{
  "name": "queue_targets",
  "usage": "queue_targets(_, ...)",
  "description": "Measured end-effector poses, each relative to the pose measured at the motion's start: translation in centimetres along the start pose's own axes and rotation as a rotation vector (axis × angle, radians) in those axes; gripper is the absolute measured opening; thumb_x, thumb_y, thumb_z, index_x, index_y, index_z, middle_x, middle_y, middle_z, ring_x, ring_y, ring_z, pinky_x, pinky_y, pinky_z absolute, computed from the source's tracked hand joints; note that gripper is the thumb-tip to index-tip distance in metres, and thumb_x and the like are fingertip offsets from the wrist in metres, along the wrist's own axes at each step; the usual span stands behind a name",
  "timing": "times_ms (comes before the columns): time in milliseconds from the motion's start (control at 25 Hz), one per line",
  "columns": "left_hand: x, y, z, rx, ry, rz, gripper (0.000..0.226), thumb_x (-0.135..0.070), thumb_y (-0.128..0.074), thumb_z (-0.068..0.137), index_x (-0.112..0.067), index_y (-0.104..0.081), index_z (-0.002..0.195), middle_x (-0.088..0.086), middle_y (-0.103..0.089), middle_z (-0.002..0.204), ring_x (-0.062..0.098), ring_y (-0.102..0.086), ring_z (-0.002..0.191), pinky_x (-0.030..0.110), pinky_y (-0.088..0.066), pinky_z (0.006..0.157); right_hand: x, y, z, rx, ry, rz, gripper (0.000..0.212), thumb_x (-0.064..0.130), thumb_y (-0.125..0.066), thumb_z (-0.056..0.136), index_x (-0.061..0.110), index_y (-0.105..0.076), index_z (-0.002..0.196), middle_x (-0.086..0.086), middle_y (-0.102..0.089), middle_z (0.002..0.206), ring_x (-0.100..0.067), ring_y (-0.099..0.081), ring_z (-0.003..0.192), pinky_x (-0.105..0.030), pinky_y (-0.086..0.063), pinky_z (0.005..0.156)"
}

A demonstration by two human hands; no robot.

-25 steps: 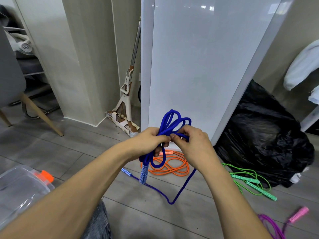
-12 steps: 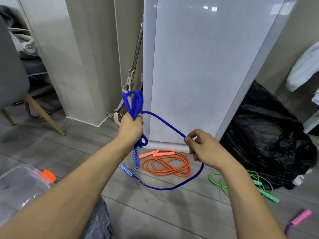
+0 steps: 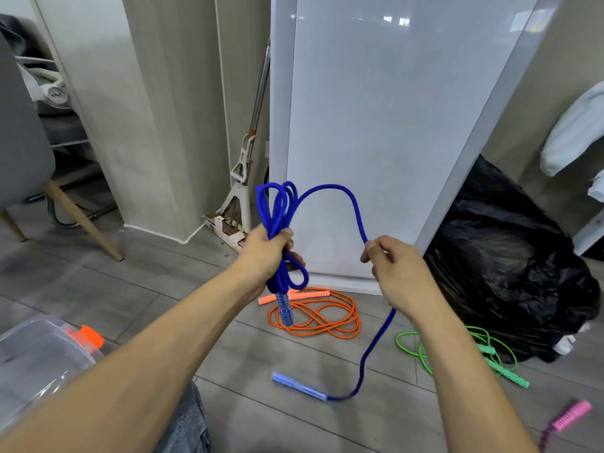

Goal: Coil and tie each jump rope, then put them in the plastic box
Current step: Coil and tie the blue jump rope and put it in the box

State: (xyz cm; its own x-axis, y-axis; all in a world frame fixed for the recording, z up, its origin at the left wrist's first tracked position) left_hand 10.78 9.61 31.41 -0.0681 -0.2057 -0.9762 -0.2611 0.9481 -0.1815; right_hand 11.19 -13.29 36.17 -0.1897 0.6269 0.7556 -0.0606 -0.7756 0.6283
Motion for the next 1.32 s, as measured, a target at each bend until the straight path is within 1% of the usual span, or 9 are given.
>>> queue_targets(240,1.4,-3.1,-1.8,0.093,0.066,0.028,0.017,-0.012,-0.051,0.101,0.002,-0.054,0.111,0.01,-0.062,0.083,0.02,-0.069,0.063,0.038,-0.062,0.067,2.8,-4.9,-1.6,0.126,0.072,-0.093,0.029,0.035,-0.043,0.104,0.02,-0.062,0.088,0.008,-0.061,0.07,-0.006,-0.053,0.061,-0.015,-0.037,0.052)
queue_targets(400,2.2,-3.7,-2.3,0.127,0.103,0.034,0.01,-0.013,-0.054,0.1,-0.006,-0.061,0.096,0.009,-0.065,0.082,0.019,-0.067,0.071,0.038,-0.059,0.074,2.5,-6.3,-2.0,0.182,0.046,-0.084,0.027,0.037,-0.043,0.104,0.024,-0.061,0.09,0.008,-0.062,0.07,-0.006,-0.055,0.062,-0.023,-0.037,0.053)
queue_targets(600,2.1,-4.2,-2.7,0.215,0.088,0.11,0.012,-0.014,-0.057,0.099,-0.007,-0.064,0.091,0.007,-0.065,0.074,0.017,-0.062,0.067,0.024,-0.052,0.057,2.8,-7.9,-3.0,0.329,0.087,-0.115,0.021,0.035,-0.042,0.103,0.03,-0.063,0.101,0.006,-0.067,0.078,-0.015,-0.061,0.073,-0.034,-0.049,0.066)
queue_targets(680,1.4,-3.7,-2.5,0.17,0.045,0.126,0.015,-0.012,-0.055,0.099,-0.008,-0.058,0.086,0.007,-0.059,0.069,0.019,-0.057,0.063,0.025,-0.049,0.055,3.2,-7.9,-2.9,0.328,0.121,-0.113,0.019,0.034,-0.043,0.103,0.032,-0.061,0.104,0.007,-0.064,0.074,-0.013,-0.058,0.067,-0.032,-0.047,0.063)
queue_targets(800,0.4,-2.1,-1.1,0.034,0.054,-0.165,0.016,-0.006,-0.048,0.101,-0.006,-0.052,0.086,0.004,-0.058,0.065,0.02,-0.062,0.054,0.032,-0.055,0.055,2.4,-7.3,-2.3,0.355,0.098,-0.143,0.021,0.035,-0.048,0.102,0.026,-0.064,0.092,0.007,-0.057,0.062,-0.008,-0.051,0.057,-0.029,-0.041,0.058)
queue_targets(880,-0.1,0.2,0.0,-0.077,0.048,-0.227,0.019,-0.004,-0.045,0.101,-0.009,-0.047,0.082,0.002,-0.048,0.059,0.019,-0.054,0.047,0.03,-0.052,0.051,0.9,-6.4,-1.9,0.402,0.037,-0.143,0.027,0.037,-0.053,0.1,0.021,-0.067,0.083,0.006,-0.054,0.056,-0.006,-0.048,0.051,-0.026,-0.04,0.056)
queue_targets(1040,-0.1,3.0,1.0,-0.152,0.071,0.146,0.016,-0.01,-0.043,0.094,-0.013,-0.046,0.078,0.002,-0.039,0.059,0.015,-0.039,0.047,0.025,-0.038,0.046,-0.2,-3.0,-1.2,0.302,0.014,-0.143,0.02,0.038,-0.061,0.095,0.022,-0.07,0.085,0.008,-0.055,0.062,-0.007,-0.048,0.059,-0.018,-0.035,0.053)
queue_targets(1200,1.6,0.9,0.3,0.04,0.185,0.318,0.022,-0.033,-0.041,0.087,-0.013,-0.049,0.085,0.002,-0.043,0.064,0.016,-0.04,0.056,0.032,-0.038,0.061,0.8,-1.5,-0.8,0.153,0.057,-0.111,0.015,0.036,-0.062,0.095,0.026,-0.069,0.087,0.004,-0.063,0.073,-0.012,-0.054,0.067,-0.021,-0.037,0.057)
queue_targets(1320,2.4,-0.4,-0.2,0.189,0.209,0.559,0.022,-0.03,-0.038,0.095,-0.012,-0.05,0.095,0.006,-0.048,0.075,0.02,-0.044,0.069,0.038,-0.043,0.068,1.8,-0.5,-1.0,0.085,0.113,-0.086,0.012,0.034,-0.064,0.095,0.027,-0.069,0.086,0.007,-0.062,0.071,-0.008,-0.052,0.066,-0.017,-0.037,0.056)
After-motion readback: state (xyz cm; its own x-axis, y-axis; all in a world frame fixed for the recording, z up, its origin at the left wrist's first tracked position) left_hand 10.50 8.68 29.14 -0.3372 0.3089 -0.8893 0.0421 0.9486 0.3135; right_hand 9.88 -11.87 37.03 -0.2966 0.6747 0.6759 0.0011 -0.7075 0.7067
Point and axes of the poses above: each hand's wrist, its own z-axis towards the middle knuckle, its own y-axis out of the back of the hand, x = y × z, the point moved 10 cm from there along z, towards the middle knuckle
